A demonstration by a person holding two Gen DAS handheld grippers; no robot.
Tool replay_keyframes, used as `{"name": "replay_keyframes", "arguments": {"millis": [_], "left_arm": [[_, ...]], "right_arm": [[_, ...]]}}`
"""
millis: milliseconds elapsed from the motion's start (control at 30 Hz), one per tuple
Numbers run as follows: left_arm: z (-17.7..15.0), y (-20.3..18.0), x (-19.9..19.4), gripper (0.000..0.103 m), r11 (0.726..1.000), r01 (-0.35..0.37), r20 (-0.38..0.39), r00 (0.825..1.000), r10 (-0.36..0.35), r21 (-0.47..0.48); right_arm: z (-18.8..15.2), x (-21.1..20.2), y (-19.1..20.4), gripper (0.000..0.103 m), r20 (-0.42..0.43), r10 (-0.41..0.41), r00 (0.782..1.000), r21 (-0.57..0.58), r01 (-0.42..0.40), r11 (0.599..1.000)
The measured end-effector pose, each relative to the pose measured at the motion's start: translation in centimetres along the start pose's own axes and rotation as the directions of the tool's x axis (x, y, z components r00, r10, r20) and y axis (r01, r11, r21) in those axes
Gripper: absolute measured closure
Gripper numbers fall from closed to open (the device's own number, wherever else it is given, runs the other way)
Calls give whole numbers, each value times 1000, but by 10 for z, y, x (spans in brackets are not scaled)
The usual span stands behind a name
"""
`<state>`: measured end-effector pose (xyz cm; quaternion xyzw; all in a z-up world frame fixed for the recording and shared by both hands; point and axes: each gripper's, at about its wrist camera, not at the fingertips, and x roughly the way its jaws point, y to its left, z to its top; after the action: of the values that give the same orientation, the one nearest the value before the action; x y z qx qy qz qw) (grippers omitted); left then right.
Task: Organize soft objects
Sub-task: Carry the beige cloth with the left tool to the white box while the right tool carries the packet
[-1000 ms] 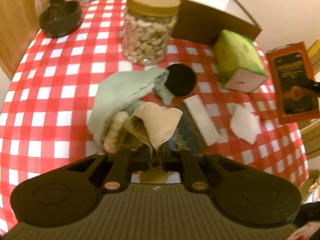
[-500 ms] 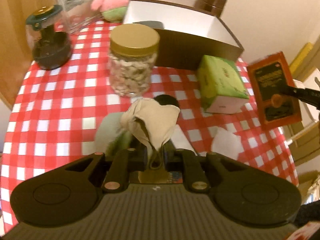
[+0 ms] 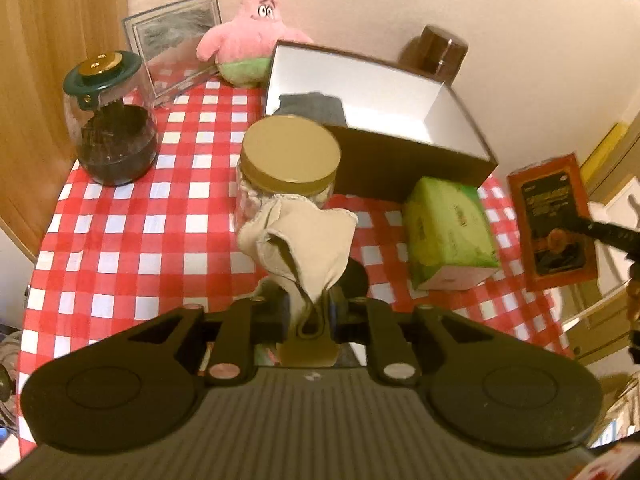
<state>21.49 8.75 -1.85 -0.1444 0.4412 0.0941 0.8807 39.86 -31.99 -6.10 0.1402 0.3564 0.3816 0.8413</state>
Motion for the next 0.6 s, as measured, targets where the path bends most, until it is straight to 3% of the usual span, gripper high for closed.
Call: {"name": "replay_keyframes", "arguments": {"millis": [233, 267, 300, 333, 433, 467, 600], "left_arm": [[-23, -4, 45, 84, 1000, 16, -130, 991, -18, -19], [-25, -6, 51, 86, 1000, 8, -141, 990, -10, -13], [-26, -9, 53, 98, 1000, 9, -139, 990, -9, -1], [-26, -11, 54, 102, 1000, 15, -132, 991, -14, 10], [-22, -20, 51, 102, 998, 24, -106, 994, -17, 62], [-21, -24, 51, 100, 996, 22, -103, 995, -13, 86], [-21, -40, 55, 70, 987, 56, -105, 994, -40, 150]], "right_arm": [[-8, 9, -2, 103, -27, 11, 1000, 27, -10, 1000], [-10, 10, -2, 103, -32, 12, 999, 30, -11, 1000], [-11, 11, -2, 103, -37, 12, 999, 31, -11, 999], [-11, 12, -1, 103, -39, 11, 999, 30, -10, 999], [-12, 13, 1, 103, -43, 11, 999, 26, -10, 1000], [-12, 13, 1, 103, -43, 11, 999, 25, -10, 1000], [-12, 13, 2, 103, -41, 7, 999, 23, -6, 1000]]}}
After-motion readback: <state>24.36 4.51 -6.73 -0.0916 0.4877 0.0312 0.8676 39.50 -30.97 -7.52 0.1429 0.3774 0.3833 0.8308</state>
